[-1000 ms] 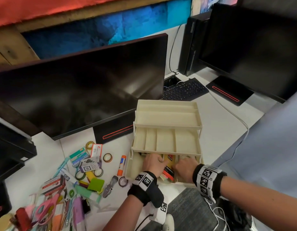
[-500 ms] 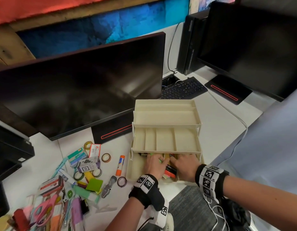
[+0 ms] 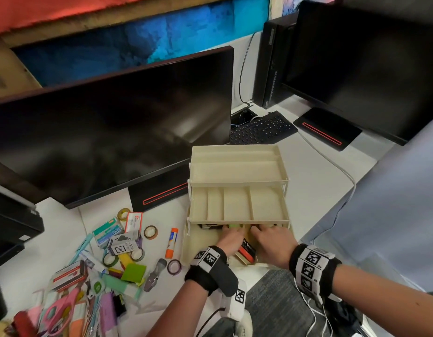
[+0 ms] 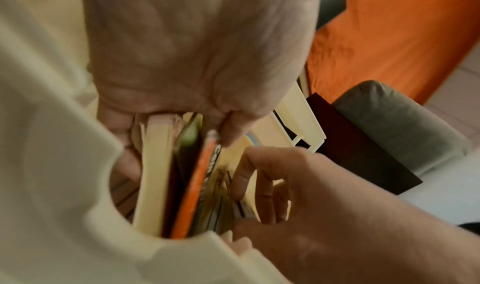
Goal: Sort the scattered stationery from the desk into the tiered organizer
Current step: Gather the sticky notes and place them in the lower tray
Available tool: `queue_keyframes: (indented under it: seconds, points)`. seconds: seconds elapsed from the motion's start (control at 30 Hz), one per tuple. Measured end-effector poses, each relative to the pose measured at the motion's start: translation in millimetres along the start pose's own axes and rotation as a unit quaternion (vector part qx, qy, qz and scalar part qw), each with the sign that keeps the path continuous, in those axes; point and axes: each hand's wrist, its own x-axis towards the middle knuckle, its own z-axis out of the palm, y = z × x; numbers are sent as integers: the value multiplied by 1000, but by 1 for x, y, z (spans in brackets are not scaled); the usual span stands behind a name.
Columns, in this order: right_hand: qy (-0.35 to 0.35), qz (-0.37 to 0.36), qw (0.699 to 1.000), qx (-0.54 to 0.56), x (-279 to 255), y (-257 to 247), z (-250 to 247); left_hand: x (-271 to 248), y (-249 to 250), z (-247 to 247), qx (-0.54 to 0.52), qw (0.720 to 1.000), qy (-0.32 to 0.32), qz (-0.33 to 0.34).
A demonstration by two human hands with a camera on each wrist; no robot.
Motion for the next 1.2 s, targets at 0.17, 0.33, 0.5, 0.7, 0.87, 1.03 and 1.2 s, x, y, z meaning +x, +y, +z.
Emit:
queue_keyframes:
  seconds: [0.17, 0.33, 0.5, 0.7, 0.87, 1.03, 1.2]
  points:
    - [15, -19, 1000, 5, -1, 1, 3, 6, -4, 1, 63, 997, 31, 33]
    - [4, -47, 999, -3, 3, 4, 6, 5, -6, -2, 91, 992, 80, 15]
    - [9, -22, 1000, 8, 4, 2, 8, 10, -11, -2, 33, 997, 68, 8]
    - [8, -20, 1000, 12, 1, 7, 10, 12, -6, 13, 40, 999, 20, -2]
    - [-10, -27, 1000, 8, 2, 9, 7, 9, 2, 9, 97, 995, -19, 11]
    - [-41, -28, 998, 30, 2, 12, 15, 1, -17, -3, 114, 992, 57, 22]
    - [-89, -87, 992, 33, 13, 12, 9, -10, -29, -13, 133, 984, 107, 51]
